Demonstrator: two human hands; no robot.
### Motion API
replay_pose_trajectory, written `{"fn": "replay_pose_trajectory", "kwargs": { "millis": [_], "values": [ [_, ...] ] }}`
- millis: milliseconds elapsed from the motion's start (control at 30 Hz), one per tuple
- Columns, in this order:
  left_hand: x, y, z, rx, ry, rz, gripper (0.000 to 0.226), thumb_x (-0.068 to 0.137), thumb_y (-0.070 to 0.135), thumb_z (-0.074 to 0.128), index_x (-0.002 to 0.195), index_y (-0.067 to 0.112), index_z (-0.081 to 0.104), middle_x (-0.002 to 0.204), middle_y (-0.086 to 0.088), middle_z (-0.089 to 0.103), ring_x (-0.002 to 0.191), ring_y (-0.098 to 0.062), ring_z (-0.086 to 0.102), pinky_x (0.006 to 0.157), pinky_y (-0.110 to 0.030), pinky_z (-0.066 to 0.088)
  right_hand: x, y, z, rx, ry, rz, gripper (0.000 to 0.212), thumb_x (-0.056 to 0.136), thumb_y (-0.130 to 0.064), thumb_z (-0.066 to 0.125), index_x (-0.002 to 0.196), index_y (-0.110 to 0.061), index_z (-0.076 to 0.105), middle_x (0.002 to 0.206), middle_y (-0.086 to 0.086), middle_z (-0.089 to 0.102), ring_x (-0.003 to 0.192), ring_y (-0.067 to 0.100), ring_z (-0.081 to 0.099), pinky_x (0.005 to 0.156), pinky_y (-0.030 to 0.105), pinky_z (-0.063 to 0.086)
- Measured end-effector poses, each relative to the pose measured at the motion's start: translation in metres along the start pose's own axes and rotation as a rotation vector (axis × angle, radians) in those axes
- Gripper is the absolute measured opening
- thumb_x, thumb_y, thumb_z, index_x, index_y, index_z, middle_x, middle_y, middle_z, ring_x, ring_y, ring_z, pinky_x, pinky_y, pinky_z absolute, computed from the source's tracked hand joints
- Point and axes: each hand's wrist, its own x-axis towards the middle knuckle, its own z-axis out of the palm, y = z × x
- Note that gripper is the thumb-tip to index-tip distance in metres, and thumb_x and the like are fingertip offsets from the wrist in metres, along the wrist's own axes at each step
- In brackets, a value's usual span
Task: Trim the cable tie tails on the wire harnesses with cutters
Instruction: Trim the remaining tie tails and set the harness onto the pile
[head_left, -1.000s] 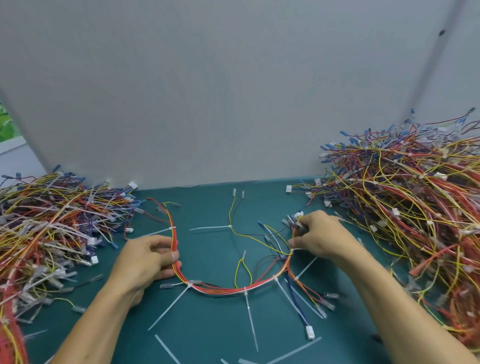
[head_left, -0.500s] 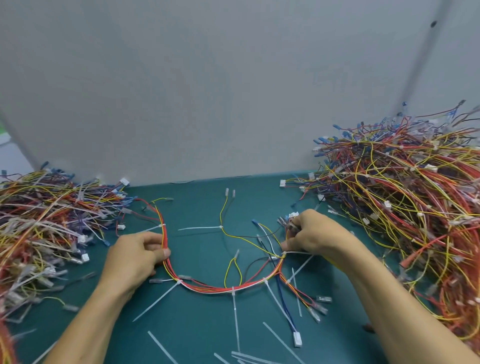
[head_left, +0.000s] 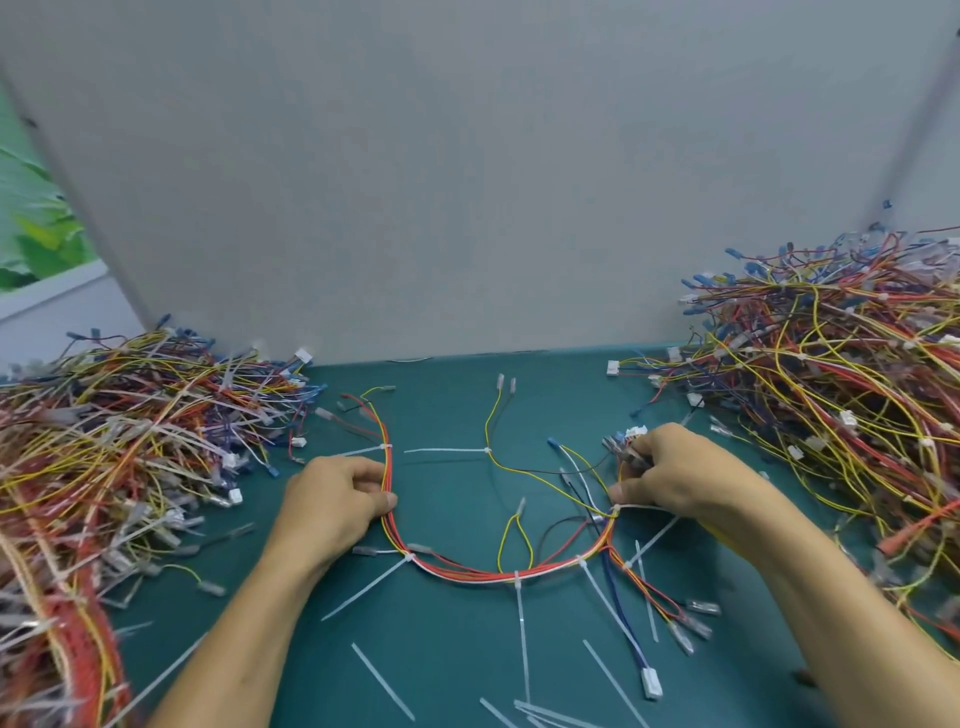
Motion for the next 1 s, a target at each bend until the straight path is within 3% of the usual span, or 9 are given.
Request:
{"fn": "replay_pose_trajectory", "kwargs": {
  "millis": [267, 433, 533, 600, 700, 900, 1000],
  "values": [
    [-0.004, 0.007, -0.003, 0.257, -0.028, 0.045, 0.018, 0.076, 0.016, 0.063, 0.083, 0.027, 0.076, 0.071, 0.001, 0.069, 0.082, -0.019, 0.062, 0.058, -0.016, 0.040, 0.002, 0.003, 0.001, -0.018, 0.008, 0.006, 0.029, 0.072, -0.035, 0.080, 0.067, -0.016, 0.059, 0.065, -0.002, 0.059, 0.063, 0.014, 0.054, 0.054, 0.027, 0.037],
    [-0.006, 0.009, -0.004, 0.158, -0.038, 0.225, 0.019, 0.081, 0.013, 0.066, 0.084, 0.029, 0.074, 0.069, 0.001, 0.064, 0.066, -0.011, 0.058, 0.042, -0.007, 0.041, 0.002, 0.001, 0.000, -0.038, 0.007, 0.007, 0.030, 0.072, -0.035, 0.081, 0.065, -0.017, 0.058, 0.063, -0.004, 0.058, 0.061, 0.012, 0.053, 0.053, 0.026, 0.035],
    [-0.005, 0.007, -0.005, 0.201, -0.037, 0.164, 0.027, 0.081, 0.012, 0.065, 0.081, 0.037, 0.074, 0.062, 0.008, 0.062, 0.063, -0.007, 0.056, 0.041, -0.007, 0.040, 0.001, 0.001, 0.000, -0.039, 0.012, 0.009, 0.030, 0.072, -0.036, 0.081, 0.065, -0.017, 0.059, 0.063, -0.004, 0.058, 0.061, 0.011, 0.053, 0.052, 0.026, 0.035],
    [-0.003, 0.004, -0.006, 0.260, -0.040, 0.115, 0.022, 0.081, 0.017, 0.066, 0.081, 0.038, 0.074, 0.064, 0.013, 0.065, 0.067, -0.005, 0.059, 0.047, -0.010, 0.043, 0.002, 0.002, 0.001, -0.037, 0.008, 0.015, 0.029, 0.072, -0.036, 0.081, 0.067, -0.017, 0.060, 0.065, -0.004, 0.060, 0.062, 0.011, 0.054, 0.053, 0.026, 0.035],
    [-0.002, 0.003, -0.006, 0.323, -0.024, 0.074, 0.010, 0.080, 0.028, 0.070, 0.087, 0.034, 0.074, 0.069, 0.016, 0.067, 0.078, -0.008, 0.062, 0.071, -0.024, 0.049, 0.002, 0.002, 0.000, -0.038, 0.000, 0.015, 0.029, 0.073, -0.038, 0.080, 0.069, -0.017, 0.061, 0.068, -0.002, 0.062, 0.065, 0.013, 0.056, 0.055, 0.026, 0.037],
    [-0.002, 0.003, -0.006, 0.323, 0.000, 0.045, 0.006, 0.078, 0.031, 0.072, 0.083, 0.029, 0.074, 0.069, 0.014, 0.067, 0.075, -0.005, 0.061, 0.070, -0.026, 0.050, -0.002, 0.001, -0.007, -0.007, 0.002, -0.028, 0.031, 0.088, -0.039, 0.067, 0.073, -0.013, 0.059, 0.068, 0.000, 0.059, 0.065, 0.015, 0.052, 0.060, 0.030, 0.038],
    [-0.002, 0.004, -0.006, 0.319, 0.016, 0.038, 0.005, 0.077, 0.033, 0.075, 0.080, 0.031, 0.072, 0.070, 0.017, 0.065, 0.077, -0.005, 0.060, 0.072, -0.026, 0.050, -0.004, -0.001, -0.015, 0.075, 0.111, -0.079, 0.033, 0.093, -0.040, 0.061, 0.082, -0.009, 0.060, 0.075, 0.005, 0.060, 0.070, 0.019, 0.053, 0.066, 0.034, 0.041]
  ]
}}
